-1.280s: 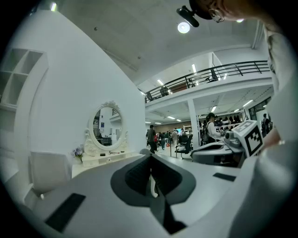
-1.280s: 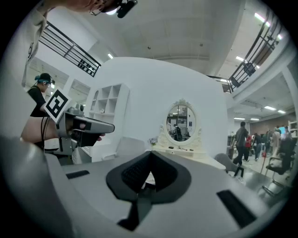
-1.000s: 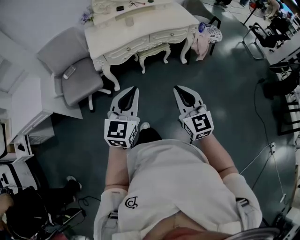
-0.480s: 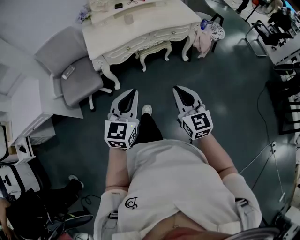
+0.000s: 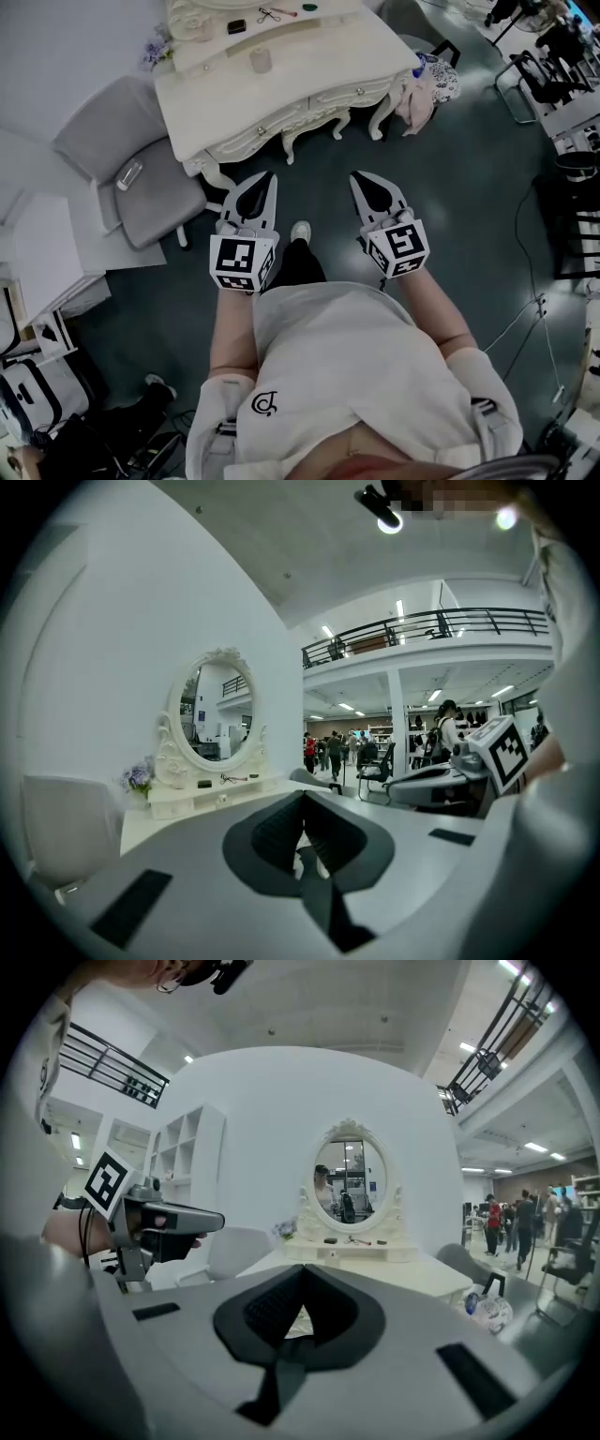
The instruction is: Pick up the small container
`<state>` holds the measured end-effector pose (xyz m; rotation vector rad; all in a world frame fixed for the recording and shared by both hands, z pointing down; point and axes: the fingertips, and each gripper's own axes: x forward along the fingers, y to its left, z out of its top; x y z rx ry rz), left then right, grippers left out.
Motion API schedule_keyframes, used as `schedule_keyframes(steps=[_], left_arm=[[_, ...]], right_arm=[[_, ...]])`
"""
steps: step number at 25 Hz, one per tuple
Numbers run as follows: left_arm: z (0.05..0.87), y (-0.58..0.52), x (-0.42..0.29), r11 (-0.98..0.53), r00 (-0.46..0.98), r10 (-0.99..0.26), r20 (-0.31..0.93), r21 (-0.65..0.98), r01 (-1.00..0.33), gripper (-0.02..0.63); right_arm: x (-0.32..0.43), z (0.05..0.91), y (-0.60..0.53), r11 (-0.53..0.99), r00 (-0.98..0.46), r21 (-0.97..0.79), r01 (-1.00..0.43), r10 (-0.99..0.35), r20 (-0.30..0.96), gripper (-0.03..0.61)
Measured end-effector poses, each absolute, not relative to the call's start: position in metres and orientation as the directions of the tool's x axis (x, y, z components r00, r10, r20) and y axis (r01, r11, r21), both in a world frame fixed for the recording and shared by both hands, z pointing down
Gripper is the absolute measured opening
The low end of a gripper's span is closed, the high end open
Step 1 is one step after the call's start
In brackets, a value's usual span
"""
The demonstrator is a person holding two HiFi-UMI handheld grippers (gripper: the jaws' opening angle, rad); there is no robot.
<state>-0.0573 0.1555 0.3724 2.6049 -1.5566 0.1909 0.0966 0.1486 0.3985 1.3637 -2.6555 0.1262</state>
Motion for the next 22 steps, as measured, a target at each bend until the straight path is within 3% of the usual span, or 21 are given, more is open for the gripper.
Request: schedule_keyframes(steps=[10,22], left_arm=[[0.366,-0.026,-0.116,-0.519,0.509,-0.842,0.181,-0.009,-0.855,0.012],[0.396,-0.119,-0.14,-0.429,0.422,-0.874,0.241,0.026,-0.903,0.012]], right_arm=[[0.032,0.388,-0.032,0.556,-0.547,-0.009,-0.831,-0.814,0.194,0.006],[0.005,0.416,-0.142,0.611,-0.601,-0.047,-0.79,-0.758,0.253,0.006]])
